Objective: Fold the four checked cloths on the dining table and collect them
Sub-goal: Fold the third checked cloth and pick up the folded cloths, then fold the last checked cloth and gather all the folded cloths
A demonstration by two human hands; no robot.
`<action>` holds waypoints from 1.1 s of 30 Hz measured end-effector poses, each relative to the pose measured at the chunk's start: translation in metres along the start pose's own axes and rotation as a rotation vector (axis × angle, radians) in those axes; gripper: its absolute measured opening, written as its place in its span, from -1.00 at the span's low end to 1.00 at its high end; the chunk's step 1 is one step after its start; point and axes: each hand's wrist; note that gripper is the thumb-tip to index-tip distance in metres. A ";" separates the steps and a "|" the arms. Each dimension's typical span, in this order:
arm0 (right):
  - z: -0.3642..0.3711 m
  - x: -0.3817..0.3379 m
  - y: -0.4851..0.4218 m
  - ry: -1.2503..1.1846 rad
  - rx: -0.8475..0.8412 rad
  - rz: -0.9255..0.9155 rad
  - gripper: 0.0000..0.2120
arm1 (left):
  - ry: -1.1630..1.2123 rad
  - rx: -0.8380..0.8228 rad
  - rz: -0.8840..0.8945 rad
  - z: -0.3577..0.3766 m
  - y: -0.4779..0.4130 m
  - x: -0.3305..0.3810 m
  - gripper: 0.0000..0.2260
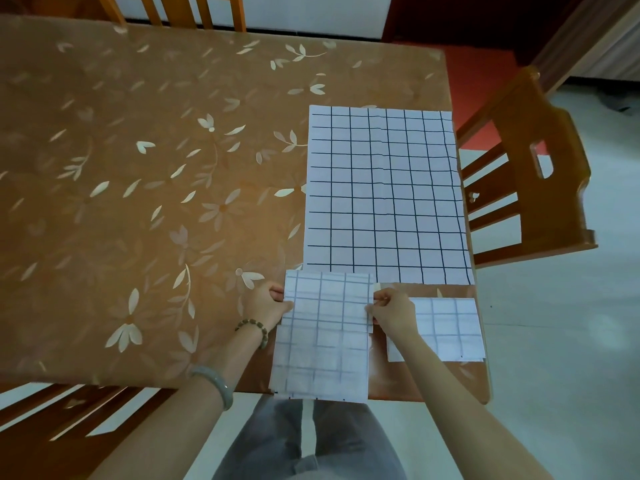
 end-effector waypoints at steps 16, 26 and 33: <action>-0.013 0.059 0.045 0.676 0.105 -0.351 -0.37 | -0.986 -0.084 0.836 0.043 0.031 -0.027 -0.23; -0.002 0.071 0.055 0.724 0.039 -0.204 -0.40 | -0.989 -0.123 0.759 0.053 0.032 -0.025 -0.18; -0.018 0.041 0.072 0.504 0.134 -0.268 -0.26 | -0.816 -0.087 0.781 0.023 0.041 0.009 -0.14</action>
Point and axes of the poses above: each hand's wrist, its own y-axis away from the middle knuckle, its own z-axis out of the palm, x = y × z, and after that the axes turned 11 degrees about -y, right-handed
